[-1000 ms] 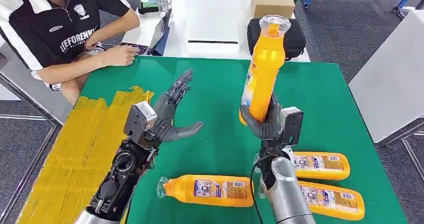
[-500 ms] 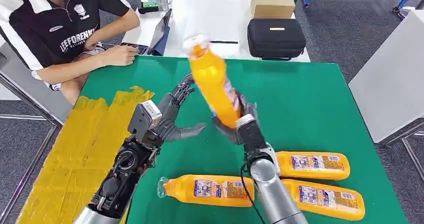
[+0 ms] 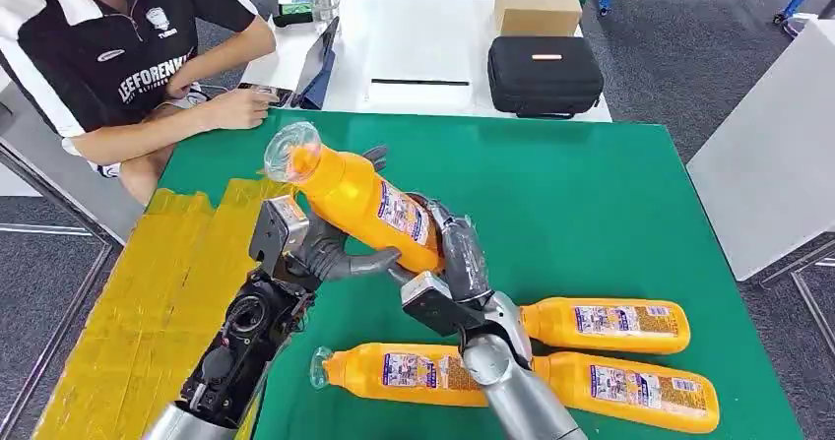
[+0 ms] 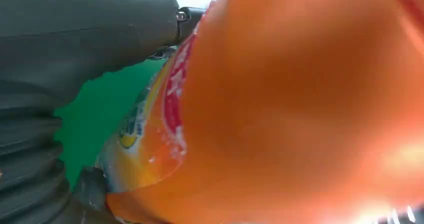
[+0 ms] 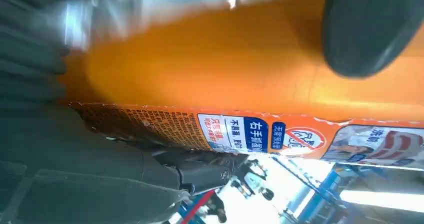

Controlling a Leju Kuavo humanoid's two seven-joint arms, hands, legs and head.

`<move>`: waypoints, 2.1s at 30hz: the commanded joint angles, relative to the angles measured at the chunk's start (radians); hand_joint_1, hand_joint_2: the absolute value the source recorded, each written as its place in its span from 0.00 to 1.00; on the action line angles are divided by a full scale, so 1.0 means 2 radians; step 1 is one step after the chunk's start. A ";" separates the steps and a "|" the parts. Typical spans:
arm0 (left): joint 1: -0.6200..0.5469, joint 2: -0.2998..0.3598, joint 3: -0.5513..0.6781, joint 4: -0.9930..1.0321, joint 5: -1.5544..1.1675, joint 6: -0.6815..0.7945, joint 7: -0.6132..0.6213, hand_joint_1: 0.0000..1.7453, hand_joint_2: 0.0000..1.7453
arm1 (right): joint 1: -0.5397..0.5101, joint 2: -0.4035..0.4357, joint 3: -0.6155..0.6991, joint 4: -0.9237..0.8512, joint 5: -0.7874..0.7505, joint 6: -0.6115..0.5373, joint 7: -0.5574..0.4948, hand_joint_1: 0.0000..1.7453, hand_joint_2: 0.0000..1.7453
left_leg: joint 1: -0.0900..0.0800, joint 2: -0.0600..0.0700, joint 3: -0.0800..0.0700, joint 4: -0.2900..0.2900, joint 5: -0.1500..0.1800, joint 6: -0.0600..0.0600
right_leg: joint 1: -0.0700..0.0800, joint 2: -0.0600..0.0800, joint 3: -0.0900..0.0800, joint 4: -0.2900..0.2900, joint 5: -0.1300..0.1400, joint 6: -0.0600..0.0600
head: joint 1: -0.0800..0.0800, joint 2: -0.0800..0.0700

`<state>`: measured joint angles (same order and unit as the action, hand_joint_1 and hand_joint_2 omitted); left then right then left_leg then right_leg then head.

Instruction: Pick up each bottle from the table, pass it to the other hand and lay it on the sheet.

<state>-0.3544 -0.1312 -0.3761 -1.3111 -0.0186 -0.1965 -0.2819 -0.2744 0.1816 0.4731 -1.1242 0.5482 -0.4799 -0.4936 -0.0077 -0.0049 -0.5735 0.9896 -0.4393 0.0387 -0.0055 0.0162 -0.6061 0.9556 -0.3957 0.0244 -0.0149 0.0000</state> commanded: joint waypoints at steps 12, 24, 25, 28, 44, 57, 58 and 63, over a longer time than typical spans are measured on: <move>-0.022 -0.008 0.040 0.036 0.092 -0.019 -0.005 0.88 1.00 | -0.026 -0.008 0.048 0.053 -0.005 -0.007 -0.005 0.99 1.00 | 0.001 0.000 0.002 0.000 -0.001 -0.001 | 0.001 -0.001 0.002 0.000 -0.001 0.000 | 0.000 0.000; -0.021 -0.008 0.039 0.048 0.139 -0.021 -0.018 1.00 1.00 | -0.021 -0.009 0.041 0.066 -0.009 -0.011 -0.003 1.00 1.00 | 0.001 -0.001 0.003 0.000 -0.001 -0.001 | 0.001 -0.002 0.003 0.000 -0.001 0.000 | 0.000 0.000; -0.020 -0.009 0.040 0.046 0.144 -0.021 -0.020 1.00 1.00 | -0.020 -0.010 0.040 0.066 -0.009 -0.010 -0.003 1.00 1.00 | 0.001 0.000 0.002 0.000 -0.001 -0.001 | 0.001 -0.001 0.002 0.000 -0.001 0.000 | 0.000 0.000; -0.015 -0.007 0.044 0.038 0.154 -0.017 -0.024 1.00 1.00 | -0.018 -0.011 0.038 0.065 -0.007 -0.006 -0.002 1.00 1.00 | 0.001 0.000 0.001 0.000 0.000 -0.001 | 0.001 -0.001 0.001 0.000 -0.001 0.000 | 0.000 0.000; -0.003 0.003 0.071 0.005 0.094 0.083 -0.056 1.00 1.00 | 0.020 -0.034 0.023 -0.062 0.008 -0.014 0.033 0.00 1.00 | 0.000 0.000 0.001 0.000 -0.001 -0.001 | 0.000 -0.001 0.001 0.000 -0.001 0.000 | 0.000 0.000; -0.008 0.011 0.069 -0.008 -0.131 0.292 -0.100 1.00 1.00 | 0.050 -0.044 0.011 -0.129 0.025 -0.016 0.046 0.00 1.00 | 0.000 0.000 0.001 0.000 -0.001 -0.001 | 0.000 -0.001 0.001 0.000 -0.001 0.000 | 0.000 0.000; -0.012 0.017 0.063 0.001 -0.194 0.345 -0.096 1.00 1.00 | 0.052 -0.043 0.010 -0.131 0.026 -0.017 0.046 0.00 1.00 | 0.000 0.000 0.000 0.000 0.000 -0.001 | 0.000 -0.001 0.000 0.000 0.000 0.000 | 0.000 0.000; -0.015 -0.002 0.152 0.023 -0.748 0.447 0.037 1.00 1.00 | 0.063 -0.051 0.007 -0.161 0.034 -0.026 0.049 0.00 1.00 | 0.000 0.001 0.001 0.000 -0.001 -0.001 | 0.000 0.000 0.001 0.000 0.000 0.000 | 0.000 0.000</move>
<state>-0.3363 -0.1228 -0.2487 -1.3466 -0.5747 0.6072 -0.4130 -0.1543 0.1175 0.5032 -1.3840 0.6119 -0.5162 -0.4063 -0.0075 -0.0045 -0.5739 0.9896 -0.4393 0.0387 -0.0053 0.0164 -0.6070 0.9556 -0.3957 0.0244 -0.0156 0.0000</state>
